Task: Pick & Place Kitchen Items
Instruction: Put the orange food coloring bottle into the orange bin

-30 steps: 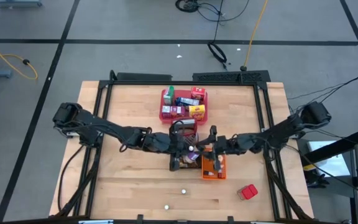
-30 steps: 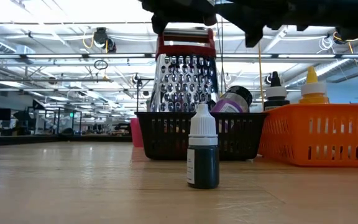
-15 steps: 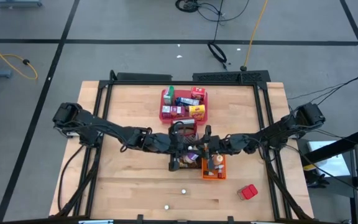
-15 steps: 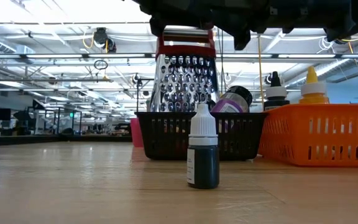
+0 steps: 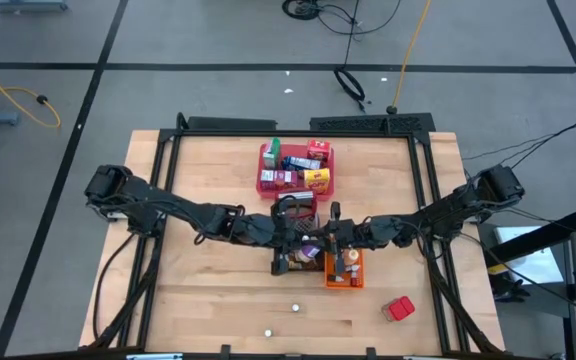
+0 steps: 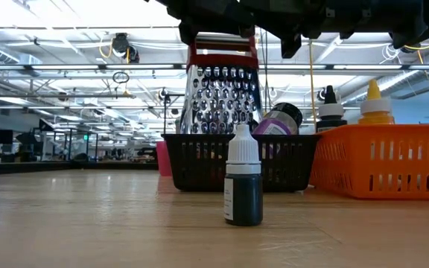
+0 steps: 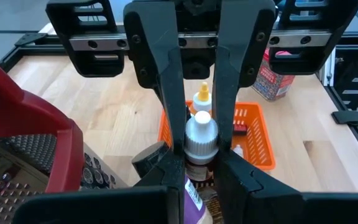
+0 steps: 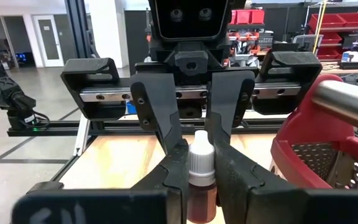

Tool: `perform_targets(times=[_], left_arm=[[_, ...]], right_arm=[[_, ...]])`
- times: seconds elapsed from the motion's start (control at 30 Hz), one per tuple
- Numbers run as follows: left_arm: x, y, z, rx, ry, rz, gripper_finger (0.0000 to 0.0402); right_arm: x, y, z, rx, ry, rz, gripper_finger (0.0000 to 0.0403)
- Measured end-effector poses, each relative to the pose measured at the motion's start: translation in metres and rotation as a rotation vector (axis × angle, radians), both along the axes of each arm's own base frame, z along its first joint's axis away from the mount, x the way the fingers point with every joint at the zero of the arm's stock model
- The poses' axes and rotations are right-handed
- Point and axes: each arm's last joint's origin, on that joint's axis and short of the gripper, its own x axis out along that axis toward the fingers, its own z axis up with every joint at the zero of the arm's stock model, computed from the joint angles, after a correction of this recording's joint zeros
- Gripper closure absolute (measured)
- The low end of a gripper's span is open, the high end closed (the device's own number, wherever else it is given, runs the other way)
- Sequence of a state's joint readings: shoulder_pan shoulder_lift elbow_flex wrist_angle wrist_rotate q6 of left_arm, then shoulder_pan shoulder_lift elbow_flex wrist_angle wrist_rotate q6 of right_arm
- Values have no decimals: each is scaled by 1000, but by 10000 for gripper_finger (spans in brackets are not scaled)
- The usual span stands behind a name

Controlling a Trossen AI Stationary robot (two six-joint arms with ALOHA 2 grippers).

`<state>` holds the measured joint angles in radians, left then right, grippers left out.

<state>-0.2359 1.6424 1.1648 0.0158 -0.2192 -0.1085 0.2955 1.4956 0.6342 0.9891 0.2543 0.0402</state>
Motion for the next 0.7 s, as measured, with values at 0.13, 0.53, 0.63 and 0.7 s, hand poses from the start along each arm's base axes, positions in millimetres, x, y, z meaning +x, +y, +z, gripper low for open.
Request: perform_targets(times=[0.13,0.53,0.63,0.7], left_arm=[[0,0,0,0,0,0,348],[0,0,-1,3,8,-3,256],[-1,0,-2,3,23,-10,239],[-2,-1,-3,6,39,-12,230]], right_arm=[[0,0,0,0,1,0,361],[-7,1,2,-18,56,4,361],[-15,2,8,-20,60,17,361],[-23,4,9,-24,75,32,361]])
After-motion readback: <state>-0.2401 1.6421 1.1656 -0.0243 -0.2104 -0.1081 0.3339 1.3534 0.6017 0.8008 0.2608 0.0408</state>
